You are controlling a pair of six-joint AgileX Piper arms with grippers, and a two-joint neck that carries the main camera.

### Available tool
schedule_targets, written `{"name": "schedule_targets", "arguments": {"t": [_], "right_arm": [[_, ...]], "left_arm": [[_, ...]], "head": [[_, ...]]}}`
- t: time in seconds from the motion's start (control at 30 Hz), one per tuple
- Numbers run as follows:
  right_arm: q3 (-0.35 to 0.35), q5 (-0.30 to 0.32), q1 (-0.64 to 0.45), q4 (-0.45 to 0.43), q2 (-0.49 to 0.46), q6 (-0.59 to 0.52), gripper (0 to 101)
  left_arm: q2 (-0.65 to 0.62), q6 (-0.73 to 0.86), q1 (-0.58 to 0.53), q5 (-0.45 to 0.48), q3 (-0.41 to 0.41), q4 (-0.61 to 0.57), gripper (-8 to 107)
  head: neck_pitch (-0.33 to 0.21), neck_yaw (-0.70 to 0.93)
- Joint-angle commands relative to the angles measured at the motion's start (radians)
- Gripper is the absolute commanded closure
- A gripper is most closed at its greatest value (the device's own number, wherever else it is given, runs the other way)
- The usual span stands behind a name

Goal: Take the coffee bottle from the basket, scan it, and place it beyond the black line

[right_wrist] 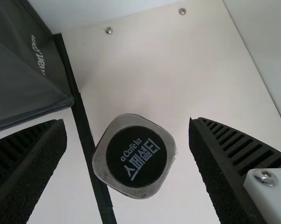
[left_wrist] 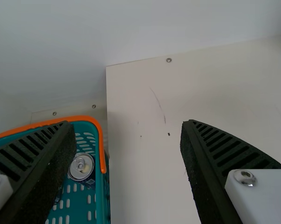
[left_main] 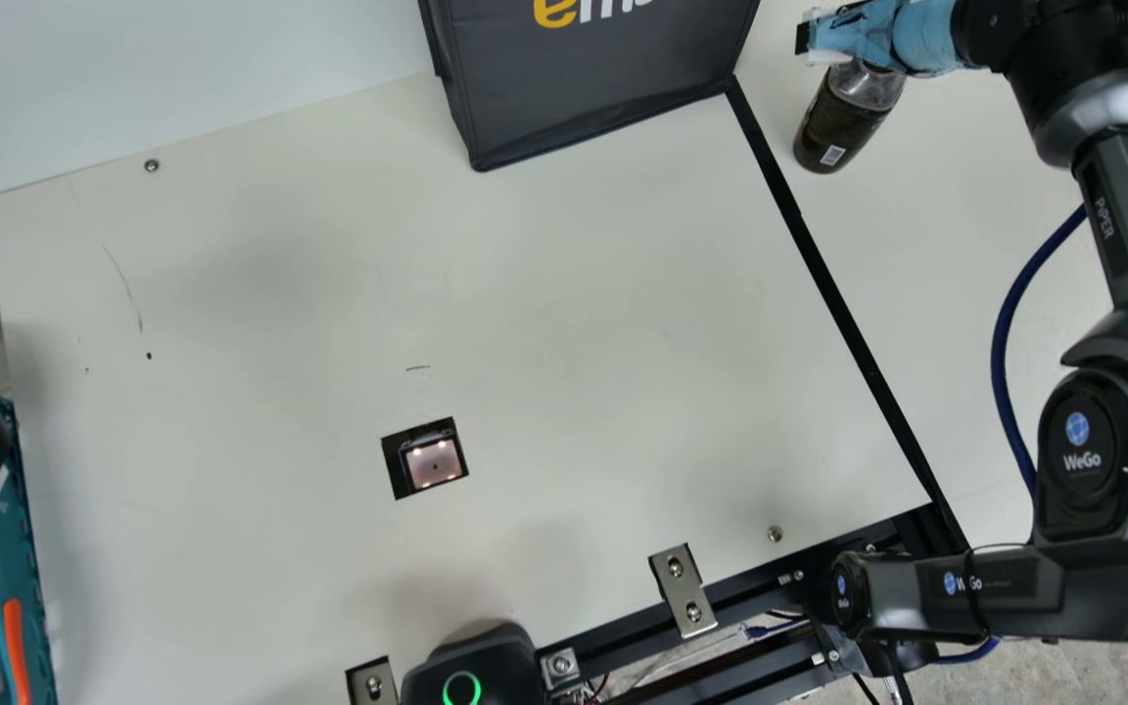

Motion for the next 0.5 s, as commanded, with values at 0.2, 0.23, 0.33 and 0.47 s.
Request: {"name": "schedule_targets", "arguments": {"t": [0.2, 0.23, 0.33, 0.47], "right_arm": [[-0.008, 0.032, 0.024, 0.021, -0.041, -0.008, 10], [-0.009, 0.037, 0.029, 0.023, -0.047, -0.008, 10], [-0.013, 0.051, 0.046, 0.035, -0.066, -0.009, 10], [-0.015, 0.065, 0.076, 0.048, -0.091, -0.009, 10]], "left_arm": [[0.000, 0.000, 0.000, 0.000, 0.000, 0.000, 9], [0.000, 0.000, 0.000, 0.000, 0.000, 0.000, 9], [0.000, 0.000, 0.000, 0.000, 0.000, 0.000, 9], [0.000, 0.000, 0.000, 0.000, 0.000, 0.000, 9]], "head": [[-0.027, -0.002], [-0.027, -0.002], [-0.027, -0.002], [-0.027, -0.002]]}}
